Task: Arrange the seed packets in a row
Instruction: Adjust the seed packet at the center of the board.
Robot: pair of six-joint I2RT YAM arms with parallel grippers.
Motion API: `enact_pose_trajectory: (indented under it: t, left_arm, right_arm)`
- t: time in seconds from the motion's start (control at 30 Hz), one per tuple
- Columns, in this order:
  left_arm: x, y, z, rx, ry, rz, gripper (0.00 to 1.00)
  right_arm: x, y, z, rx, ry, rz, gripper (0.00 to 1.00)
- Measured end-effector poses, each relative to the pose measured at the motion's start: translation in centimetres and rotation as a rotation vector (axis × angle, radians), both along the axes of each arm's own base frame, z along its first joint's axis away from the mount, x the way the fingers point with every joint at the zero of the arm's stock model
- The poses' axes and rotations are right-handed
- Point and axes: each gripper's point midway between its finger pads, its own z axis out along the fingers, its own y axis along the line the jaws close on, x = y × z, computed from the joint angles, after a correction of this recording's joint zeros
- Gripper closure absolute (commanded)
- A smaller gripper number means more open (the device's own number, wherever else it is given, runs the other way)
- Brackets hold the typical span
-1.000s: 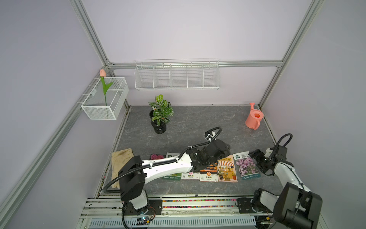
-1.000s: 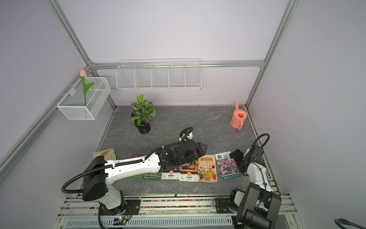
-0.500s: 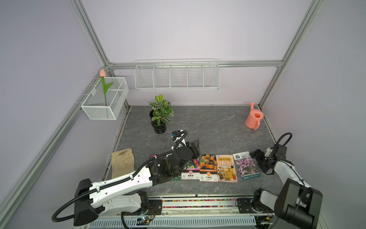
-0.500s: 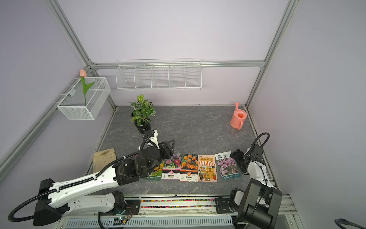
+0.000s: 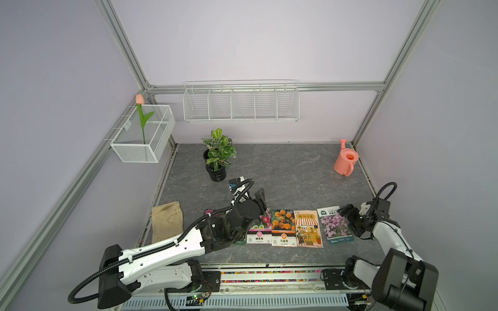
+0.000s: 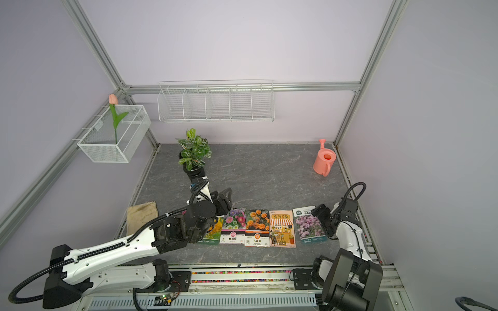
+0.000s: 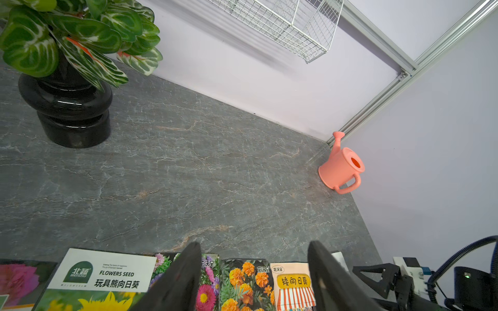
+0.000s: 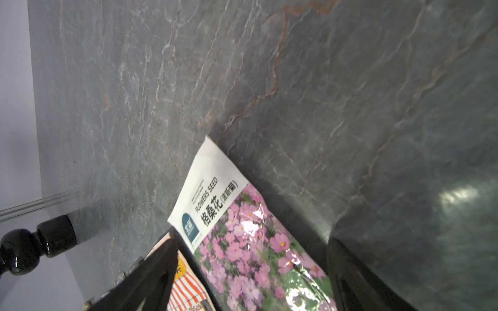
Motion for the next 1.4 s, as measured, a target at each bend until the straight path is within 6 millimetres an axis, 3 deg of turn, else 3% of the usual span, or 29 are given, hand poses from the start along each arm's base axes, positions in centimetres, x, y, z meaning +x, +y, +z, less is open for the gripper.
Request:
enact_pose_trajectory:
  t: [0.33, 0.53, 0.67, 0.73, 1.0, 1.4]
  left_arm:
    - [-0.1, 0.2, 0.1, -0.005, 0.002, 0.002, 0.34]
    - [-0.1, 0.3, 0.2, -0.006, 0.002, 0.002, 0.34]
    - [0.0, 0.3, 0.1, 0.001, 0.000, 0.001, 0.34]
    - [0.0, 0.2, 0.1, 0.005, 0.000, 0.001, 0.34]
    - [0.2, -0.2, -0.4, 0.036, 0.006, 0.000, 0.33]
    - [0.4, 0.1, -0.5, 0.043, 0.007, 0.012, 0.33]
  right_arm:
    - [-0.8, 1.1, -0.2, 0.039, 0.018, 0.008, 0.12]
    - [-0.8, 0.6, 0.5, -0.031, 0.010, 0.002, 0.12]
    - [0.5, -0.4, 1.4, -0.064, 0.004, -0.005, 0.12]
    - [2.2, -0.9, 1.5, -0.068, 0.003, 0.003, 0.11]
    - [6.7, -0.5, 0.0, -0.059, -0.005, 0.064, 0.12]
    - [8.8, 0.7, -0.3, -0.062, -0.054, 0.116, 0.12]
